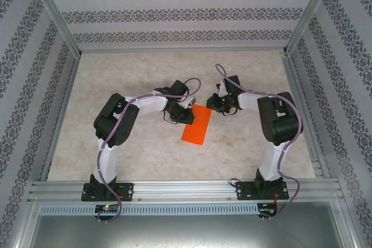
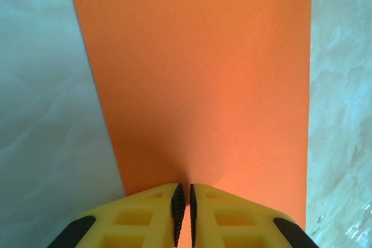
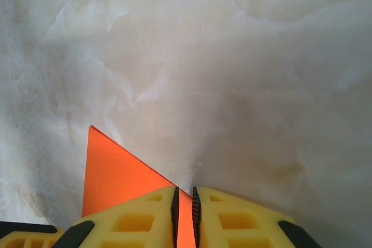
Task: Fold a paper plane with a square sheet of paper (pick it up from the middle)
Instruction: Fold the square sheet of paper in half at the center of the table, then pick up the paper from the center of the table.
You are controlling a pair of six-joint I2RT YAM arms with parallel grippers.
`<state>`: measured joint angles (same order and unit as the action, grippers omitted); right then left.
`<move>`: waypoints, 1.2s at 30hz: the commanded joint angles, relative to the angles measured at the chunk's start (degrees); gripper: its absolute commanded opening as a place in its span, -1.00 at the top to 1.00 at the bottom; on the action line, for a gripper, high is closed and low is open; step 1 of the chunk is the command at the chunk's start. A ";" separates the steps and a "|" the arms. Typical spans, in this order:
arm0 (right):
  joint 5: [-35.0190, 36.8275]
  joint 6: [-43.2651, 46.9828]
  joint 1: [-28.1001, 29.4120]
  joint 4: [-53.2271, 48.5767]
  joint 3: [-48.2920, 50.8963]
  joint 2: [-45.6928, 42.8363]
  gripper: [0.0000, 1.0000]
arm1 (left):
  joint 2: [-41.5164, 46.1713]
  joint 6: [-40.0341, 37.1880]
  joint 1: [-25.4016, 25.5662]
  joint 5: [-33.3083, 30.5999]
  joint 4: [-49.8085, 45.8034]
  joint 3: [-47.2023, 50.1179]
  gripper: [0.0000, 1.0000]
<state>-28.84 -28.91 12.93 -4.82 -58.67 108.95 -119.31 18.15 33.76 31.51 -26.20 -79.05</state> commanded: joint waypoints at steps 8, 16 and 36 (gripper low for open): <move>0.85 -0.35 -2.32 -3.60 4.86 -10.27 0.30 | -2.86 -1.18 0.10 -4.39 -8.80 2.27 0.64; -1.14 -1.57 0.11 -5.41 8.69 -11.83 0.12 | -2.59 -1.43 0.17 -3.82 -8.69 2.32 0.64; -3.28 -3.23 3.33 -2.69 3.75 -4.91 0.14 | -2.33 -1.54 0.19 -3.95 -8.52 2.69 0.64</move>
<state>-30.59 -31.59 15.27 -8.08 -53.56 102.94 -119.26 18.13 33.76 31.51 -26.37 -79.13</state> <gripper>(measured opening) 0.434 0.181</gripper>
